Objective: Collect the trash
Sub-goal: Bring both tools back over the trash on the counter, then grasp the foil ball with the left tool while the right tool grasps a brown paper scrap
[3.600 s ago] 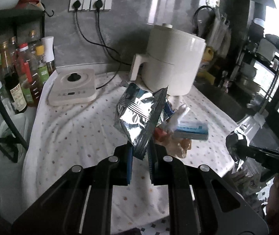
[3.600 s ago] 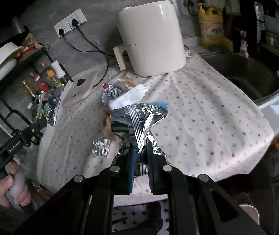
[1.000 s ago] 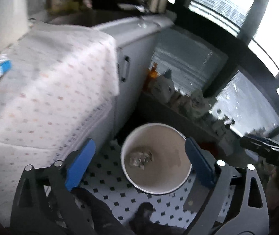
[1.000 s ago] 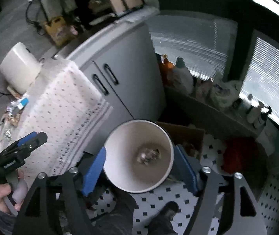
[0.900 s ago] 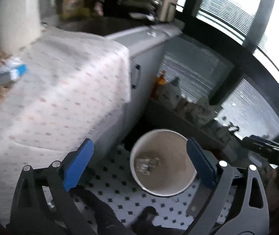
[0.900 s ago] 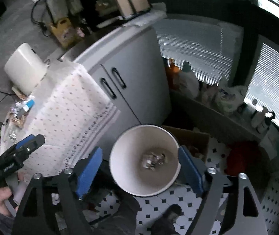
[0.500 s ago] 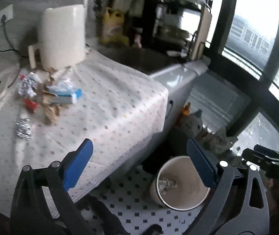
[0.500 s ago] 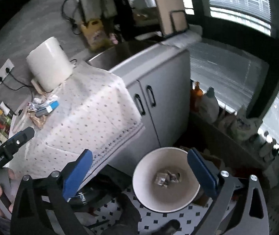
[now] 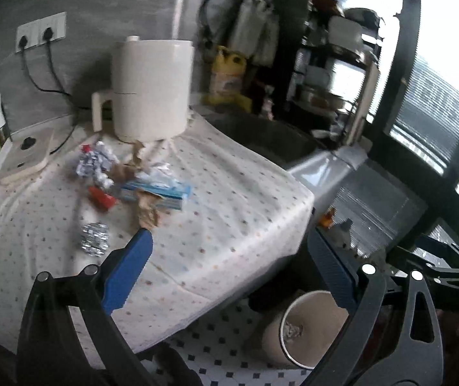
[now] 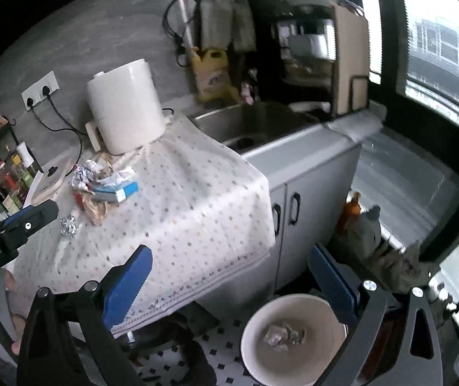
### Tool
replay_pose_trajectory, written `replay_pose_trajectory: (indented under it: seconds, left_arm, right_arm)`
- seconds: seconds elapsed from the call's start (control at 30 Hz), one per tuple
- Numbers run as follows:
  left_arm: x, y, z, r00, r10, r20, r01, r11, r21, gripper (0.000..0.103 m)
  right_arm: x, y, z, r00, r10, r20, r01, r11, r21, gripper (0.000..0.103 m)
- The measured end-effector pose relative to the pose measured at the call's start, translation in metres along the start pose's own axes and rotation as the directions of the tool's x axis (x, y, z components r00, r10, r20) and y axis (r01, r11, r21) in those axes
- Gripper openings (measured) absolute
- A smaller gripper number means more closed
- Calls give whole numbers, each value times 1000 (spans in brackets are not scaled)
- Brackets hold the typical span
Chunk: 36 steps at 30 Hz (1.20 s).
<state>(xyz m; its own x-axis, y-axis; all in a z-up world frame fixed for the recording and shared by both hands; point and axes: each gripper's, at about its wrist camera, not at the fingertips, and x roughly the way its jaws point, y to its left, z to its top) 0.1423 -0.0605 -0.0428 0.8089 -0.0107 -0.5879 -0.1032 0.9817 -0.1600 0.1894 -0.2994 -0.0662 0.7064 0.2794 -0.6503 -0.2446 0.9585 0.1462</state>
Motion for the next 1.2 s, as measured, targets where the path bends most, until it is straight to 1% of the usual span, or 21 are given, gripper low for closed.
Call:
replay_pose_trajectory:
  seconds: [0.1,0.23,0.33,0.4,0.53,0.63,0.83,1.0,1.07,1.1,1.2]
  left_arm:
    - [-1,20,3,1000,13,5,-13,1000,-29,96]
    - [1,50,5,998,67,5,-67,996,-60,96]
    - [6,74,5,993,116,-4,-116,990,-82,96]
    - [10,92,4,990,141,-17,-142,984,-105,96]
    - [16,127,0,983,180,-32,-183,974,-137,96]
    - [22,150,-4,979,198,-47,-203,967,-152,96]
    - [41,188,-8,982,177,-72,-187,966,-177,96]
    - [66,203,-6,988,118,-96,-133,977,-169,96]
    - [75,204,-5,989,91,-114,-109,980,-164,91]
    - [82,205,-5,990,65,-126,-86,982,-167,89]
    - [100,201,-7,985,29,-171,-54,988,-143,80]
  right_arm:
    - [10,19,11,1000,29,7,-28,999,-42,95]
    - [26,44,20,998,60,-3,-60,995,-80,95]
    - [42,64,25,997,80,-20,-82,991,-104,95]
    - [54,78,29,993,110,-46,-115,986,-119,95]
    - [76,102,33,984,155,-90,-166,977,-131,95]
    - [90,120,36,980,167,-109,-183,971,-155,95]
    - [112,144,39,977,156,-144,-179,970,-162,95]
    - [129,159,38,971,155,-181,-183,971,-156,94]
    - [134,161,39,970,155,-187,-183,972,-148,94]
    - [137,164,39,970,153,-191,-182,973,-144,94]
    - [142,171,38,967,162,-198,-193,970,-146,91]
